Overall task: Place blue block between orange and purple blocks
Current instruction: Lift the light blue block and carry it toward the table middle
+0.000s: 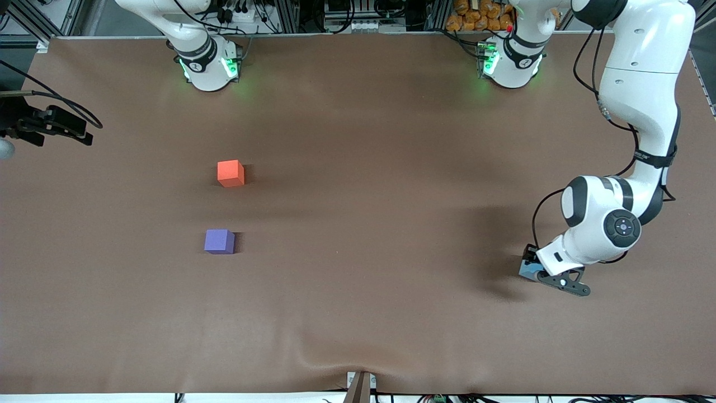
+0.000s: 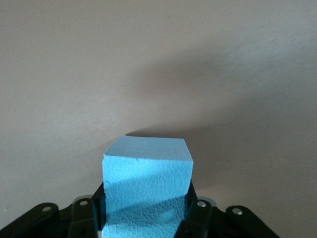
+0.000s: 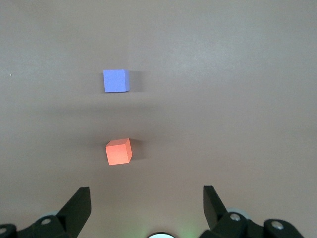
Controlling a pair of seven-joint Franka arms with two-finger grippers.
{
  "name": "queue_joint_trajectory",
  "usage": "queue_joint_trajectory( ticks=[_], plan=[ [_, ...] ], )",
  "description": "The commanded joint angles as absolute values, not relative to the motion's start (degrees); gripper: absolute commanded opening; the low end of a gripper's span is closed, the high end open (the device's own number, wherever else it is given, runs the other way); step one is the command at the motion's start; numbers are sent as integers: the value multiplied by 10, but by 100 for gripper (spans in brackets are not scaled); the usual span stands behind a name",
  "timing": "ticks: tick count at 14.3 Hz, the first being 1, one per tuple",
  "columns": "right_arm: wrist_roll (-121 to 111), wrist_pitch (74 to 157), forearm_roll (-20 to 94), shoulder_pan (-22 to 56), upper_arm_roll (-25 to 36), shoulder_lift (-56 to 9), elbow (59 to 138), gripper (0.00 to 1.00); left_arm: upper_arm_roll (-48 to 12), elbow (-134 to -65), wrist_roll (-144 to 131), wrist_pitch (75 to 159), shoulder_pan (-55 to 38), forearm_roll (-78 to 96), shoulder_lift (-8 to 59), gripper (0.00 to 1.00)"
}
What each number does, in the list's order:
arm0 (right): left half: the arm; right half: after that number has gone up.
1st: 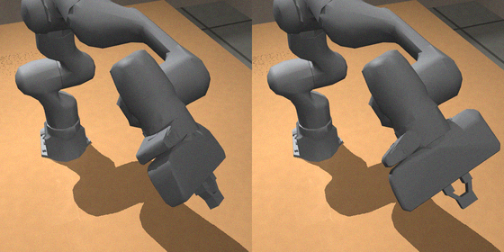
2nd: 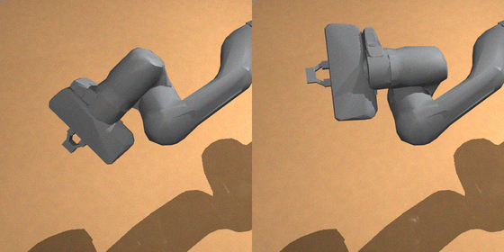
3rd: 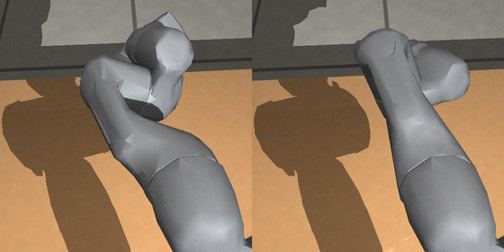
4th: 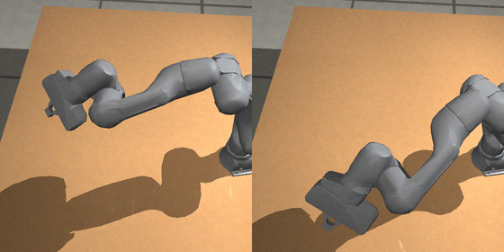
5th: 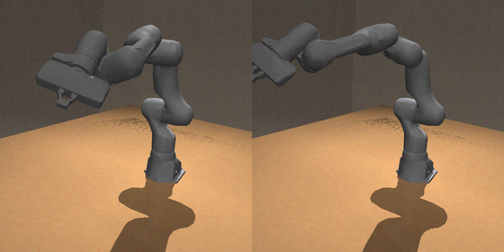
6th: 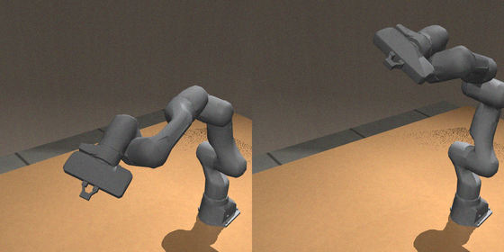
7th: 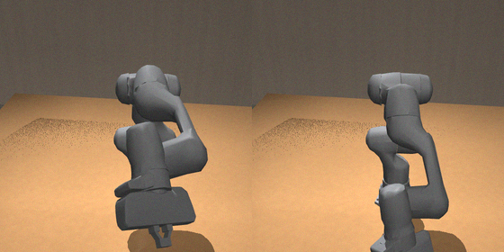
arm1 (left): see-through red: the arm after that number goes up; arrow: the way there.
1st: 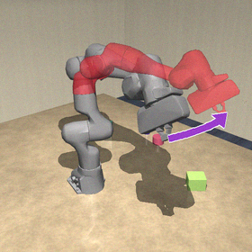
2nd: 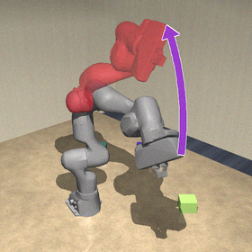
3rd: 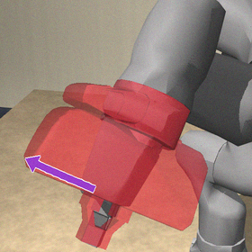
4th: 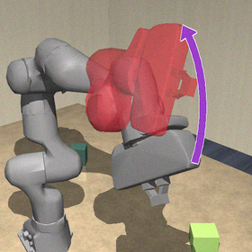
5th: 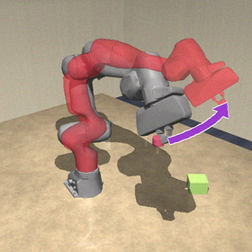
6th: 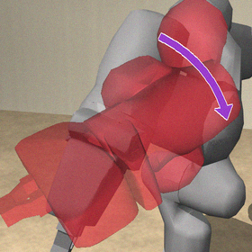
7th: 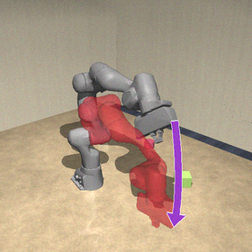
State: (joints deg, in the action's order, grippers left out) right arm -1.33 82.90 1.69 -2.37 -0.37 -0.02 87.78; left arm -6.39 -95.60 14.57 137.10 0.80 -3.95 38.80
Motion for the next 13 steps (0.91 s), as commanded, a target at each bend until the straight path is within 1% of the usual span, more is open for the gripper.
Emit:
queue_joint_trajectory(
  ticks=[1,5,6,9,11,13],
  plan=[
    [-8,829,26,-37,-12,3,879,100,-84,-953,102,1368,-8,-42,365,0],
    [-8,829,26,-37,-12,3,879,100,-148,-950,4,1360,-10,-41,344,0],
    [-8,829,26,-37,-12,3,879,100,-163,-946,-21,1345,-10,-42,339,0],
    [-8,829,26,-37,-12,3,879,100,-215,-903,-117,1291,-18,-42,336,0],
    [-8,829,26,-37,-12,3,879,100,-220,-871,-179,1272,-51,-42,336,0],
    [-8,829,27,-36,-12,3,879,100,-220,-853,-234,1267,-87,-43,341,0]
  ],
)
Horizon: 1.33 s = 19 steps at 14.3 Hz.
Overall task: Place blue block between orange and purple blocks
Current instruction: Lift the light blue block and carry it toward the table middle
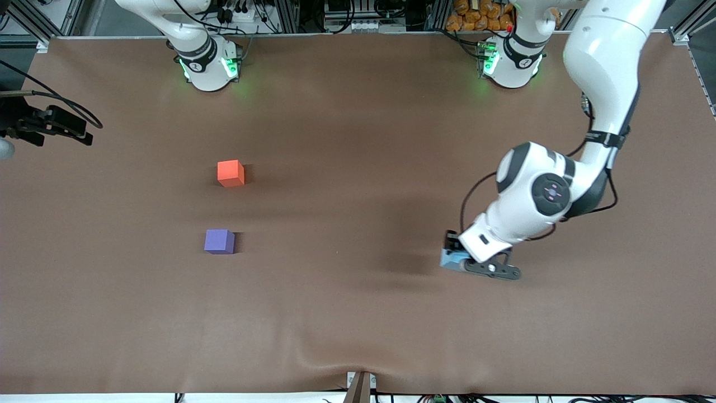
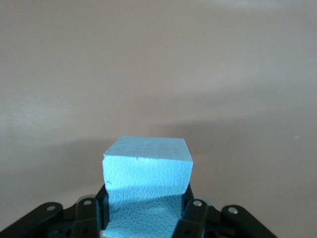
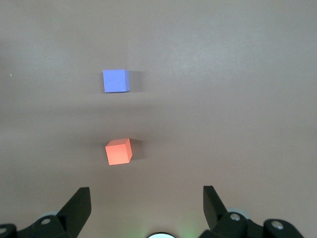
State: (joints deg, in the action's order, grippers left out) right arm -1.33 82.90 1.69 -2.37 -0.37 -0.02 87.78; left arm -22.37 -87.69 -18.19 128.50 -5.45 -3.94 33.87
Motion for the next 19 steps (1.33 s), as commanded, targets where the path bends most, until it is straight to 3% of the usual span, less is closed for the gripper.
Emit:
queue_joint_trajectory(
  ticks=[1,13,19],
  plan=[
    [-8,829,27,-36,-12,3,879,100,-219,-847,-261,1267,-101,-43,344,0],
    [6,832,28,-12,-14,-3,878,100,-192,-738,-543,1271,-268,-42,411,0],
    [92,863,28,55,-14,-38,876,100,-109,-691,-569,1274,-391,-41,487,0]
  ],
)
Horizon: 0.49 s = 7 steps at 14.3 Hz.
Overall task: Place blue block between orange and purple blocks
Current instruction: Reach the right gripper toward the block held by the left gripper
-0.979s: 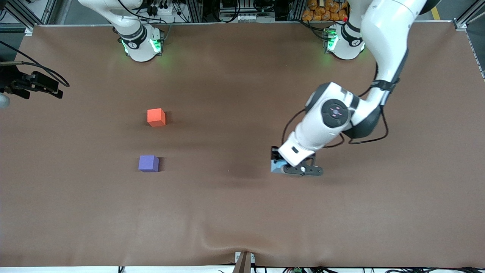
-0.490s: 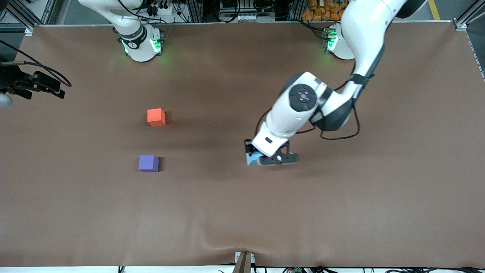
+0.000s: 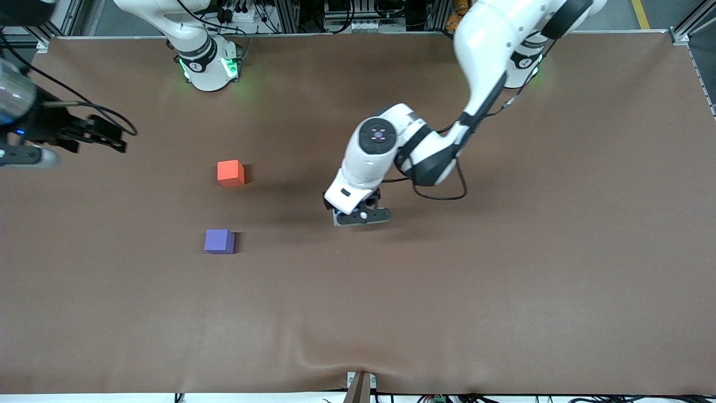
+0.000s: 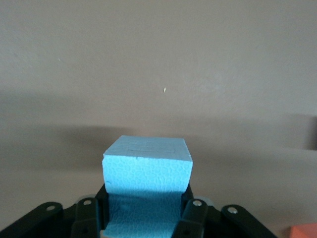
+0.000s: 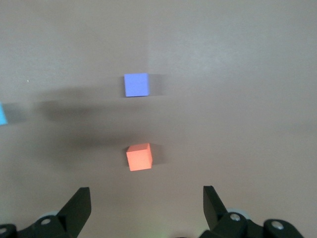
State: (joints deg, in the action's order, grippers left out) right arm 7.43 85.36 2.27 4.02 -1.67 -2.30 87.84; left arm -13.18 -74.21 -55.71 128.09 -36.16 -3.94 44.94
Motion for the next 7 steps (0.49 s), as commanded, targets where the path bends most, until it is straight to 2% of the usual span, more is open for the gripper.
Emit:
queue_joint_trajectory(
  ticks=[1,3,7],
  plan=[
    [92,870,28,61,-14,-47,877,100,-108,-664,-581,1274,-402,-41,509,0],
    [118,889,28,77,-15,-65,879,100,-105,-634,-584,1274,-423,-41,540,0],
    [131,946,28,118,-14,-91,897,100,-77,-635,-556,1274,-457,-43,566,0]
  ],
)
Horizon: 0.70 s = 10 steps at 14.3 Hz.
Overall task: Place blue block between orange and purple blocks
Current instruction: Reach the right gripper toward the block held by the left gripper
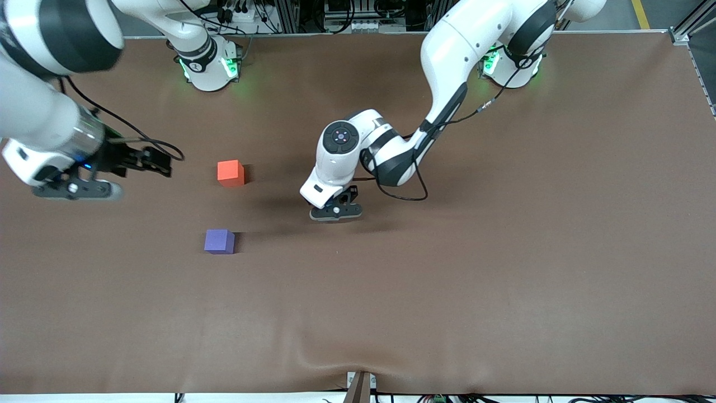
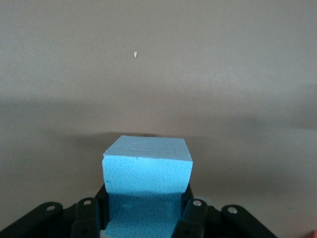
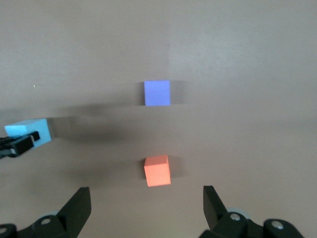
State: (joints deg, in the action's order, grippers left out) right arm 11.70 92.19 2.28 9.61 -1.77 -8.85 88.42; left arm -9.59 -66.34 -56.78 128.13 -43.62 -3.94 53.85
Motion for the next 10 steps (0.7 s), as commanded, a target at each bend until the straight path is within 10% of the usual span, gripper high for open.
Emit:
queue_joint_trajectory(
  ticks=[1,2,3,10],
  plan=[
    [140,962,28,124,-14,-96,906,100,-67,-635,-555,1274,-464,-43,572,0],
    [152,977,28,131,-14,-98,913,100,-58,-636,-545,1274,-470,-44,572,9],
    [161,986,28,141,-14,-103,918,100,-57,-636,-534,1274,-471,-44,571,99],
    [168,1017,28,163,-15,-133,919,100,-53,-646,-512,1179,-411,-52,429,100]
  ],
)
